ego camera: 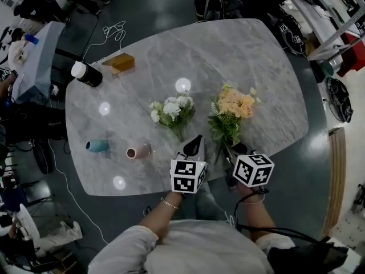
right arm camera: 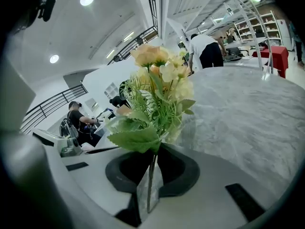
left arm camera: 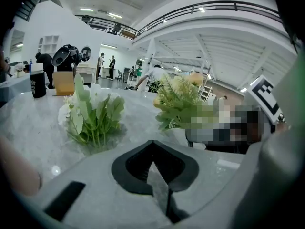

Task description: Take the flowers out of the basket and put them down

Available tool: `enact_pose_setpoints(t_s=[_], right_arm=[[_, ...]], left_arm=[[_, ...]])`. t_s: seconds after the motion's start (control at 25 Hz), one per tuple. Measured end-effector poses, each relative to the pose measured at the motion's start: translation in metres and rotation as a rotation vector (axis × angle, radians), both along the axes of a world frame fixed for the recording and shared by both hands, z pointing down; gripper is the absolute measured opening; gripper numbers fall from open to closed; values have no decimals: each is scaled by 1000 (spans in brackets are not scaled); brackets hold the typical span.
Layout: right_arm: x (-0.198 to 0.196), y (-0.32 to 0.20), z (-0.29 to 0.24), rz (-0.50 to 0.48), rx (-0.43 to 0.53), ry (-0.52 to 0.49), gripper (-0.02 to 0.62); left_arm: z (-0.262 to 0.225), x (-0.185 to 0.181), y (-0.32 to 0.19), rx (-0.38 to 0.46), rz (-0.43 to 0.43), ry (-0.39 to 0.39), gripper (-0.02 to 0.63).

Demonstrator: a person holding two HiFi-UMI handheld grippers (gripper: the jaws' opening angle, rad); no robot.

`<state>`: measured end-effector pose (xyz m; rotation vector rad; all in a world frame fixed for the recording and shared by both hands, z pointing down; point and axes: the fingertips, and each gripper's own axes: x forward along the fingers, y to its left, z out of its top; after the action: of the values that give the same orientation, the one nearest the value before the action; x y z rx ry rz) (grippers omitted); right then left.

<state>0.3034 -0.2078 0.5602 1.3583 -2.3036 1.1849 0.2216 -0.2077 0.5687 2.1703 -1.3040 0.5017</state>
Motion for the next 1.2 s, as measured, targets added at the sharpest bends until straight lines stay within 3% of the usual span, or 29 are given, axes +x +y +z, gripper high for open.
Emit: enact_pose_setpoints(t_s=[1.2], right_arm=[[0, -17, 46, 57, -131, 34, 44]], left_arm=[[24, -3, -11, -45, 1, 9, 11]])
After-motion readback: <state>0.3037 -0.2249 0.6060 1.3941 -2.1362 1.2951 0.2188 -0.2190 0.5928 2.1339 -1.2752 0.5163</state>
